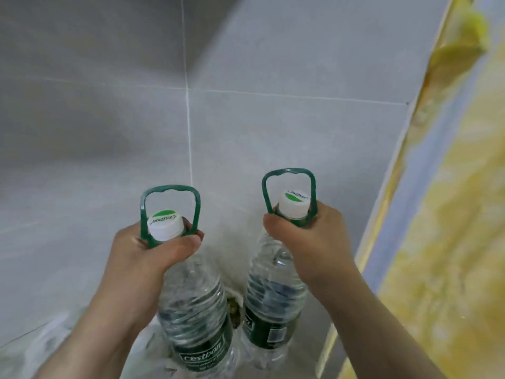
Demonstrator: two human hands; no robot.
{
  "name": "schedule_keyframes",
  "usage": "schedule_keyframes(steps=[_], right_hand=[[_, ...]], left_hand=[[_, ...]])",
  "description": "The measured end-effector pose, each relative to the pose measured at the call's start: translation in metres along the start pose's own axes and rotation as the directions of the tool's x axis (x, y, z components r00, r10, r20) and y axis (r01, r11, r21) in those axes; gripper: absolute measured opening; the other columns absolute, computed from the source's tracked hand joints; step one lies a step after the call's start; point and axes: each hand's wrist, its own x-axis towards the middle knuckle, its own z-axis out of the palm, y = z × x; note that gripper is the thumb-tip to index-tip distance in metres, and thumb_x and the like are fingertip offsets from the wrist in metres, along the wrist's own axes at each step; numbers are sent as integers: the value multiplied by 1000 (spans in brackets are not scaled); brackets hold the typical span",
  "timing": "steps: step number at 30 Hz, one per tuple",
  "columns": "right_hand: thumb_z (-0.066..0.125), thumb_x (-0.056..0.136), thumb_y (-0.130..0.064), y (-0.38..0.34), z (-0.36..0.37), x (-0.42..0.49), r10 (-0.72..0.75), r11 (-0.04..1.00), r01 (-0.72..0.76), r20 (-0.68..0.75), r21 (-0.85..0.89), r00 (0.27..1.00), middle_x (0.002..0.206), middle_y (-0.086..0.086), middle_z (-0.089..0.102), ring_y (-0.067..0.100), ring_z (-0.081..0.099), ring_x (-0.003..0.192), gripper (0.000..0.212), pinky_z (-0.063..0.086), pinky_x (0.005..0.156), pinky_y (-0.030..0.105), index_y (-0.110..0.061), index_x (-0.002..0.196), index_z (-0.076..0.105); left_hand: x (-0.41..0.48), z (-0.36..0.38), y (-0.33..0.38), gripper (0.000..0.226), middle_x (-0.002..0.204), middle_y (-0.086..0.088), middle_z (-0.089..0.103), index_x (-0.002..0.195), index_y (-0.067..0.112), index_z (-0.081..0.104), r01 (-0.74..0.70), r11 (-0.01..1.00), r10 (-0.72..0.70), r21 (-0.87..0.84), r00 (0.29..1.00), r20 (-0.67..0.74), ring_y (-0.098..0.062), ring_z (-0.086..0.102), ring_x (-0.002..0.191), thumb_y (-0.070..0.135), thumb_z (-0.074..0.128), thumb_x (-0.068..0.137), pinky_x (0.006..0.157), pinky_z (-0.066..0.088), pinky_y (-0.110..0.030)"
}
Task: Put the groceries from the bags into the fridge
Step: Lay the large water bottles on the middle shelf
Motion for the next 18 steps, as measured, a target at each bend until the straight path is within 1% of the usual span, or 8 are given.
schedule_keyframes(steps=[2, 5, 6, 9, 11, 13, 16, 18], right_hand=[[78, 73, -16, -1, -23, -26, 11, 1000, -12, -56, -26, 998, 57, 1, 48, 13, 42, 53, 31, 35, 50, 21, 5, 72, 55], [72, 65, -25, -6, -60, -66, 47, 996, -57, -149, -67, 988, 58, 4, 47, 13, 41, 54, 36, 34, 51, 26, 5, 72, 54], [71, 64, -25, -9, -75, -81, 59, 994, -76, -193, -84, 980, 58, 6, 47, 14, 41, 54, 36, 34, 51, 26, 6, 72, 53], [70, 63, -24, -20, -120, -125, 97, 983, -141, -310, -120, 946, 62, 16, 52, 13, 45, 56, 35, 36, 54, 29, 6, 74, 56], [71, 62, -24, -28, -151, -153, 112, 976, -177, -405, -126, 907, 63, 13, 53, 13, 46, 57, 36, 37, 55, 30, 7, 76, 57], [71, 60, -24, -37, -181, -181, 117, 966, -216, -498, -145, 859, 64, 20, 55, 14, 48, 58, 39, 38, 54, 27, 9, 78, 59], [72, 59, -26, -52, -226, -228, 90, 943, -266, -620, -199, 780, 76, 26, 61, 14, 51, 60, 41, 40, 55, 24, 8, 80, 61], [71, 59, -26, -62, -256, -260, 65, 925, -302, -687, -230, 723, 77, 26, 61, 13, 51, 59, 41, 40, 54, 23, 8, 79, 62]], left_hand=[[-17, 18, -3, 25, 79, -16, 73, 74, 6, 72, 32, 999, -30, -19, 995, 96, -24, 68, 72, 17, 75, 51, 71, 53, -40], [-44, 51, -4, 28, 75, -15, 73, 78, 0, 70, 59, 997, -46, -59, 977, 210, -15, 68, 66, 7, 77, 52, 60, 54, -23], [-54, 63, -4, 30, 75, -15, 73, 78, 0, 70, 68, 995, -48, -69, 963, 266, -14, 68, 65, 8, 80, 51, 57, 53, -19], [-87, 102, 5, 42, 75, -12, 74, 73, 13, 73, 104, 989, -49, -109, 907, 418, -17, 69, 68, 35, 75, 37, 60, 52, -24], [-109, 133, 12, 44, 73, -10, 74, 72, 20, 73, 134, 980, -42, -149, 865, 501, -14, 68, 66, 39, 72, 32, 57, 52, -21], [-134, 164, 19, 43, 71, -9, 73, 70, 20, 74, 140, 976, -16, -169, 813, 582, -10, 67, 63, 39, 72, 31, 53, 51, -17], [-175, 209, 31, 42, 72, -8, 73, 70, 25, 75, 136, 975, 24, -175, 719, 695, -9, 67, 63, 42, 72, 32, 58, 50, -23], [-206, 240, 39, 42, 72, -8, 74, 70, 25, 75, 151, 969, 49, -196, 658, 752, -9, 67, 63, 41, 72, 31, 56, 51, -22]])
